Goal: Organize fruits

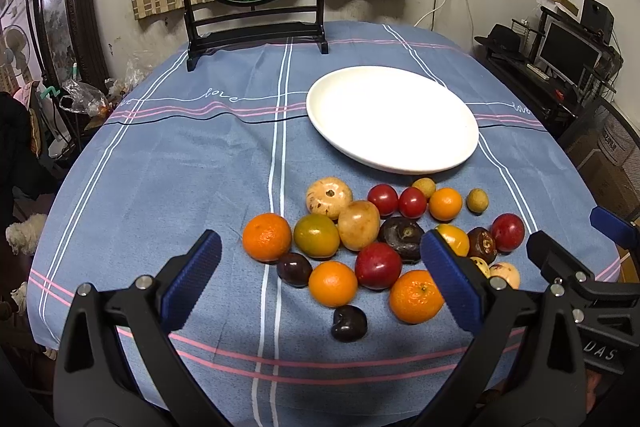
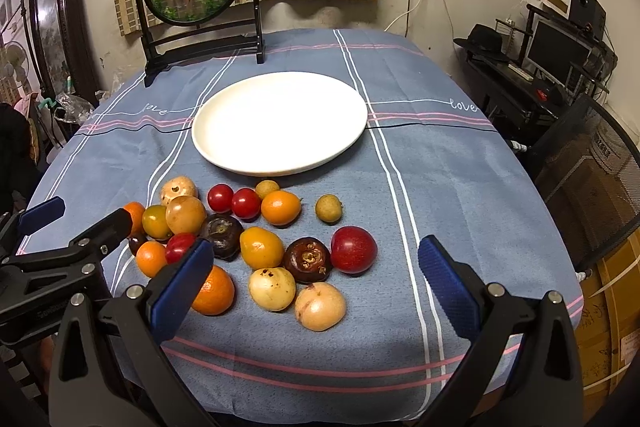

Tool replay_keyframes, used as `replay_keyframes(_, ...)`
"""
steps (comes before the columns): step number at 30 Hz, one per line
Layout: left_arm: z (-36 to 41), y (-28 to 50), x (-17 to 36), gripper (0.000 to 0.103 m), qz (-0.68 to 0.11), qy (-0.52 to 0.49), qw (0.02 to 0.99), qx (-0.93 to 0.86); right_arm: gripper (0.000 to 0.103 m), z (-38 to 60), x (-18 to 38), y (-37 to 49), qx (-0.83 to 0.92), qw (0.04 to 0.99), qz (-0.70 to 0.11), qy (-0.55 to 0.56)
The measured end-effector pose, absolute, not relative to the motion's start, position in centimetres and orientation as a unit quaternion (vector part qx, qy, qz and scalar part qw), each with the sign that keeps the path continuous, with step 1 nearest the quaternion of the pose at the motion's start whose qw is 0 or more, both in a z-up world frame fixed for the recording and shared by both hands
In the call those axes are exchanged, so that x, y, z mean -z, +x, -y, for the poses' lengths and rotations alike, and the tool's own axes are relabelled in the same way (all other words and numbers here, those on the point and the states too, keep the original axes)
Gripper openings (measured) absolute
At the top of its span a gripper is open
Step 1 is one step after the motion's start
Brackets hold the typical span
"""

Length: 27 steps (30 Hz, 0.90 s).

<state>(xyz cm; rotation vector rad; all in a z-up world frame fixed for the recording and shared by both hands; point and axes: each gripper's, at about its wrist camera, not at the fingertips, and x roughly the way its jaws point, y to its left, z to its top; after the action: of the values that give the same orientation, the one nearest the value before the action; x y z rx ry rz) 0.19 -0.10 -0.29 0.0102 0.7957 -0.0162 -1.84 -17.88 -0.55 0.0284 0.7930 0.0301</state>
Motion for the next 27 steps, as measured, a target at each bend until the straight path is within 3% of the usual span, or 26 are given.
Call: replay_keyframes(27,0.32,0.11,0.33,0.101,-0.389,0.002,0.921,0.011,0.102,17.69,0.43,-1.93,-0.014,0.923,-0.385,0.013)
